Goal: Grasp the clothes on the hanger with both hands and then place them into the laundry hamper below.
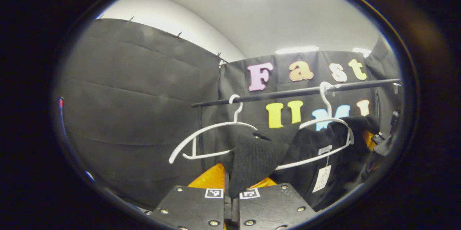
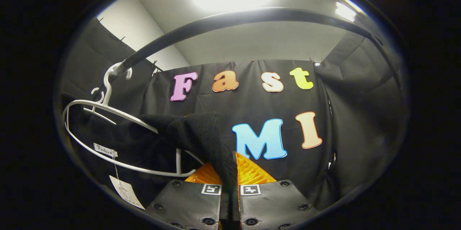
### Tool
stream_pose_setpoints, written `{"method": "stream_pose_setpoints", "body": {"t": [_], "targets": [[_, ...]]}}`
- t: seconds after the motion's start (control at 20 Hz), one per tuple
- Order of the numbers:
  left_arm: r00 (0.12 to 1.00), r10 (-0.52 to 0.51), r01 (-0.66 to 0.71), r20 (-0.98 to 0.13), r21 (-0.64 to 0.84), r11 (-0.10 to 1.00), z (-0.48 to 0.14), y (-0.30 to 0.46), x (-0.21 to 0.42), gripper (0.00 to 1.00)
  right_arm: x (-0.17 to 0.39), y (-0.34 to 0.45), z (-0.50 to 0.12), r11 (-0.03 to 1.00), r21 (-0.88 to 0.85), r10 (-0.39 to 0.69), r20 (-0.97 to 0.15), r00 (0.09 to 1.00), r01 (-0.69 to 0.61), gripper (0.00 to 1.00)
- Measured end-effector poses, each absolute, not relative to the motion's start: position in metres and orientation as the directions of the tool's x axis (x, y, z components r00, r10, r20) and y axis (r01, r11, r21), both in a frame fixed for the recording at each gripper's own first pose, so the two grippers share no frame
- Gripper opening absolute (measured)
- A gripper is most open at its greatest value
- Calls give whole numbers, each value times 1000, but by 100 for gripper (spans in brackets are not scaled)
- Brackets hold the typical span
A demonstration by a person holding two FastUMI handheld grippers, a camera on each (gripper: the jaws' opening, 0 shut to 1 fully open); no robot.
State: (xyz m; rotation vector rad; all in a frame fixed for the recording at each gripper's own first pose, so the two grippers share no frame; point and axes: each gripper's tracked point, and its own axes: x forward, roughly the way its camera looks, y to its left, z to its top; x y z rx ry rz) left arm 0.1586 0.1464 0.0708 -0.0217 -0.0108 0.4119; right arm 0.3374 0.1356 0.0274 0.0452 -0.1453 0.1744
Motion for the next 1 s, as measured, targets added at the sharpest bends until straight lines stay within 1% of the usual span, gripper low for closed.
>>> {"method": "stream_pose_setpoints", "body": {"t": [0.25, 0.45, 0.6, 0.75, 0.8, 0.9, 0.95, 1.0], "targets": [[913, 403, -405, 69, 11, 914, 100, 175, 177, 0, 348, 133, 37, 986, 17, 158, 183, 970, -164, 5], [921, 385, -385, 57, -6, 923, 97, 189, 197, 0, 366, 133, 27, 988, 12, 150, 170, 974, -154, 5], [930, 368, -369, -14, -49, 928, 67, 201, 211, 0, 383, 133, 3, 988, 12, 150, 110, 983, -152, 5], [938, 336, -344, -81, -122, 931, 34, 202, 221, 0, 394, 134, -34, 985, 58, 163, 7, 987, -164, 5], [939, 330, -340, -95, -125, 932, 26, 202, 222, 0, 396, 134, -46, 984, 71, 166, -25, 986, -164, 4], [941, 318, -331, -116, -117, 936, 12, 201, 222, 0, 394, 132, -66, 983, 75, 172, -77, 982, -167, 5], [942, 312, -325, -123, -112, 939, 5, 200, 221, 0, 392, 132, -73, 983, 71, 175, -95, 980, -169, 4], [942, 310, -323, -128, -104, 940, 0, 199, 221, 0, 390, 132, -80, 983, 63, 179, -109, 978, -173, 5]]}}
